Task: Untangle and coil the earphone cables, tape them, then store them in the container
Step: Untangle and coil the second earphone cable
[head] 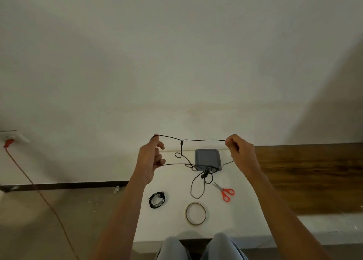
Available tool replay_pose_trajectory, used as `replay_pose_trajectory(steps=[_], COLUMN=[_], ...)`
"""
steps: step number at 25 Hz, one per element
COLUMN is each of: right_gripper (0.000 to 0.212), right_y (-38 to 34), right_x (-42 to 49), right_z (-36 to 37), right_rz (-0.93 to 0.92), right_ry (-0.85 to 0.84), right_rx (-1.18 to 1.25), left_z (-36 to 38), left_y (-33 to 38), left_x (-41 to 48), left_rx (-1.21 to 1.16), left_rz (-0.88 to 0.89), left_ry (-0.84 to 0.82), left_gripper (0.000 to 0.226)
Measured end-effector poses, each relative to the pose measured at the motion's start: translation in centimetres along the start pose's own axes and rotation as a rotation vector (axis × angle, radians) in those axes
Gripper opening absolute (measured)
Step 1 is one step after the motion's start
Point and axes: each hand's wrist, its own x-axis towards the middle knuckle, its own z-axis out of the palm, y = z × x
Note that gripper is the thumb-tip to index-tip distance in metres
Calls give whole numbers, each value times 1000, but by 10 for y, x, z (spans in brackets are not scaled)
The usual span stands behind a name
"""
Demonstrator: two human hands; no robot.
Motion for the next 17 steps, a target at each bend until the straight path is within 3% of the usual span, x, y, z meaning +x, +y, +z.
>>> replay_pose_trajectory(steps=[3, 6, 8, 11, 14, 17], right_gripper=[10, 7, 16, 35, 29, 15], right_y=[-4, -5, 2, 14, 19, 19], right_x=[1, 6, 11, 18, 17, 15], right_z=[-10, -18, -27, -43, -47, -46], right_rz=[84, 20, -47, -45, -60, 31], right_ry=[20, 80, 56, -197, -320, -329], right_rx=[93, 60, -92, -342, -387, -177], left_z=[-1, -12, -20, -34, -41, -43], left_y=[1, -4, -1, 1, -3, -10], left_x=[-3, -3, -3, 2, 3, 7], left_rx=[-5, 359, 842, 1399, 1578, 1450], left_rz=[-123, -194, -125, -54, -26, 37], left_ry=[-209, -351, -355, -306, -264, -270], left_gripper=[60, 77, 71, 44, 23, 15])
